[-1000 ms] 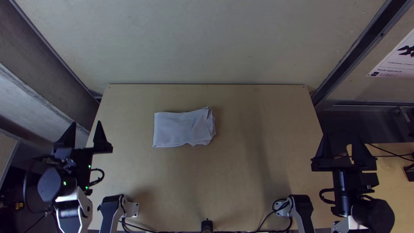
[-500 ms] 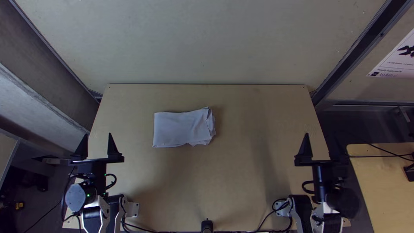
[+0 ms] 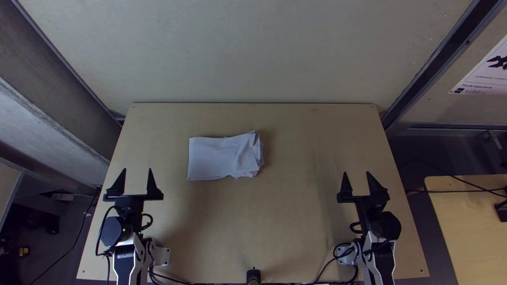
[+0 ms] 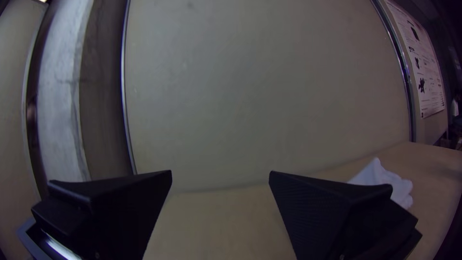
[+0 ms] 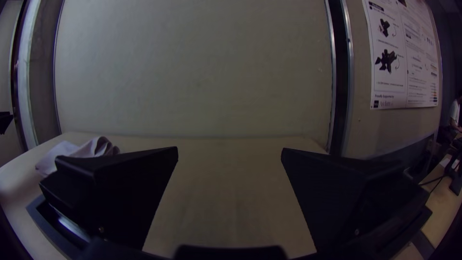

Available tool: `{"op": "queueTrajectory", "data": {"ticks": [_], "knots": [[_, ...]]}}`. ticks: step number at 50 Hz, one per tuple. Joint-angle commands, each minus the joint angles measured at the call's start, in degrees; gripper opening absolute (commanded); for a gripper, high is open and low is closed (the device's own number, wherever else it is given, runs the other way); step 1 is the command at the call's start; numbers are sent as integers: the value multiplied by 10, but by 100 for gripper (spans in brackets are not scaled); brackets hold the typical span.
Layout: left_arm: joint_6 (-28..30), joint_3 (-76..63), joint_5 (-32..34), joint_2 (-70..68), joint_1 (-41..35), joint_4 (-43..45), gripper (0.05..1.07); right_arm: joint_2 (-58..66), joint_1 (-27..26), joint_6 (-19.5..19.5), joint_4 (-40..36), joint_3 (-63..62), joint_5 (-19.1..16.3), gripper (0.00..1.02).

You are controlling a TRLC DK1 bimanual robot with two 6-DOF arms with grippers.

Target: Fold the t-shirt

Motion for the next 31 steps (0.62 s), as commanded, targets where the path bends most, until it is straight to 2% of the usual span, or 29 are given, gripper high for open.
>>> {"op": "queueTrajectory", "data": {"ticks": [1, 6, 31], "knots": [[-11, -27, 2, -6, -21, -54, 102, -3, -3, 3, -17, -4, 7, 99], [5, -24, -3, -6, -45, -88, 102, -3, -3, 3, -16, -4, 7, 99], [2, -24, -5, -5, -35, -89, 102, -3, -3, 3, -17, -4, 7, 99]]}}
